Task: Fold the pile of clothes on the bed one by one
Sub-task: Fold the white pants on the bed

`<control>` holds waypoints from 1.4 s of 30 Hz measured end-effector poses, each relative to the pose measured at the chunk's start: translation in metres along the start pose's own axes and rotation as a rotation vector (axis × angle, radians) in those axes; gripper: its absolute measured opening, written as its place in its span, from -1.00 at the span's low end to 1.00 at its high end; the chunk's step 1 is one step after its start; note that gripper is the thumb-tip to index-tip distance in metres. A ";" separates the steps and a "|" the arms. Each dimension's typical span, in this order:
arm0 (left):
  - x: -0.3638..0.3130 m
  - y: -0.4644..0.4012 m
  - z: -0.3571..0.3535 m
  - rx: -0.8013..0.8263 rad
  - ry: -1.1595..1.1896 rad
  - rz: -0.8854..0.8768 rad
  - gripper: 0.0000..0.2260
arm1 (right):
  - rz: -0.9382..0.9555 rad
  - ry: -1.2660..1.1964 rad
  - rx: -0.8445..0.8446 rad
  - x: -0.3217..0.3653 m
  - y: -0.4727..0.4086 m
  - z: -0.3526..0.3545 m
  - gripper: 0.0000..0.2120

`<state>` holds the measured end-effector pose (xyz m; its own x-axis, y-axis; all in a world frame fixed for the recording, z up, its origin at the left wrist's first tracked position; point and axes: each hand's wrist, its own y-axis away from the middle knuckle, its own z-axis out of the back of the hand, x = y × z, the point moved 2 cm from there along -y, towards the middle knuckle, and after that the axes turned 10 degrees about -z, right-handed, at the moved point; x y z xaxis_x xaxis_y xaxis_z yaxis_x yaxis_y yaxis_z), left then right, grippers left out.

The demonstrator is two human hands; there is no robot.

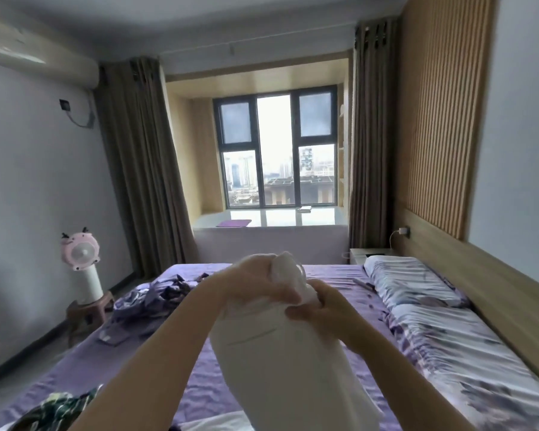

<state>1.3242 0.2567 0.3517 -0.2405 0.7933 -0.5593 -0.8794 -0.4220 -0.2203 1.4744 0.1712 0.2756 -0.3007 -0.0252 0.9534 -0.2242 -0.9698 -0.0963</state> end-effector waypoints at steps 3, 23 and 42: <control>0.022 0.003 -0.028 -0.098 -0.108 0.068 -0.62 | -0.062 -0.059 0.008 -0.036 0.000 -0.007 -0.58; 0.089 0.047 -0.034 -0.462 0.063 0.427 -0.79 | -0.108 0.205 0.166 -0.165 -0.022 -0.006 -0.71; 0.186 0.113 -0.099 -0.357 0.562 0.735 -0.61 | -0.340 0.376 0.359 -0.080 -0.034 -0.012 -0.51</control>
<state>1.2211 0.3128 0.1435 -0.3657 -0.0034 -0.9307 -0.3917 -0.9065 0.1573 1.4948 0.2093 0.1987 -0.5880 0.3235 0.7414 -0.0586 -0.9312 0.3598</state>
